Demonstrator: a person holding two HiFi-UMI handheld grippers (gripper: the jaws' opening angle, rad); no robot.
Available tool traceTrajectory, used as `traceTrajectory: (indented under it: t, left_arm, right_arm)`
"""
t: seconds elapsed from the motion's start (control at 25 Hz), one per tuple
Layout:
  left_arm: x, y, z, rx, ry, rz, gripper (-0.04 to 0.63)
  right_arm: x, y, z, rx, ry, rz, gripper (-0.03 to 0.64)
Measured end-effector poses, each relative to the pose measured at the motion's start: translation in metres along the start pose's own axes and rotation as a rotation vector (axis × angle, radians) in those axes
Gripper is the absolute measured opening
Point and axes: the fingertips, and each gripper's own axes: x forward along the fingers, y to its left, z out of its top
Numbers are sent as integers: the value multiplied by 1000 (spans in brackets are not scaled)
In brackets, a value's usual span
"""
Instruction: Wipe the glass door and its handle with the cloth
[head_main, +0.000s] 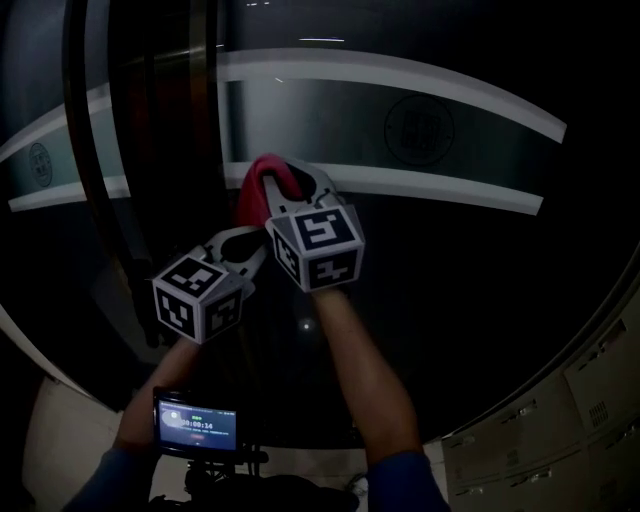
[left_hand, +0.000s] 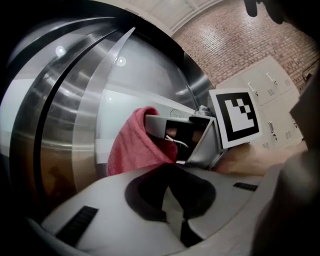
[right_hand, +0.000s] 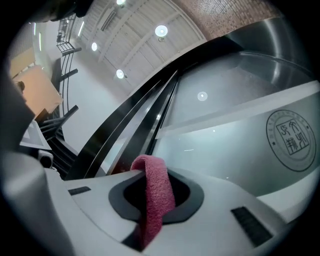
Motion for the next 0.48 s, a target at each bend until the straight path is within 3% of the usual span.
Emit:
traceTrajectory:
  t: [0.28, 0.48]
  left_arm:
    - [68, -35, 8, -26, -26, 71, 11]
    - [124, -79, 10, -43, -34, 51, 11]
  right_arm:
    - [-42, -83, 14, -49, -11, 33, 28]
    - [-109, -166, 26, -96, -22, -43, 28]
